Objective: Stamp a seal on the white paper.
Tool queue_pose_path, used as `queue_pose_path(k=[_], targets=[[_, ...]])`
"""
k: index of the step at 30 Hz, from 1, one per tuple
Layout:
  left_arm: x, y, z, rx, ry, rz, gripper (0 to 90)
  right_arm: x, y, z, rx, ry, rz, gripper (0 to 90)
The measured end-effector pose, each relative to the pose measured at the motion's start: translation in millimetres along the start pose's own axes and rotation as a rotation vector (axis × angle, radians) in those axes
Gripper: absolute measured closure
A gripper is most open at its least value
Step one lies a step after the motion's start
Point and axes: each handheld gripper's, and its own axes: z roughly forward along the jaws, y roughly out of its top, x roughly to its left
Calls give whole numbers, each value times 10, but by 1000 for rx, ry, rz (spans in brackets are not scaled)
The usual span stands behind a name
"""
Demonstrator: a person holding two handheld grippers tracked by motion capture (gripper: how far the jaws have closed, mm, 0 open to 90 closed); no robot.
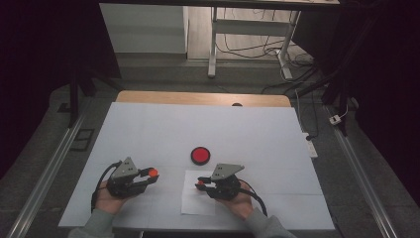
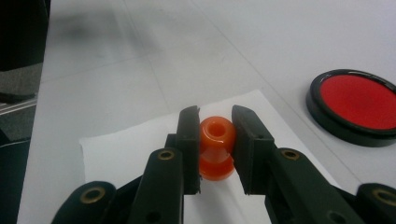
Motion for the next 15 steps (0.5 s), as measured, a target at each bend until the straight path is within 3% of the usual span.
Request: queue_pose_path(k=[15], targets=[[1,-1,0,0,1,0,653,38,-33,55,30,-8,-32,726]])
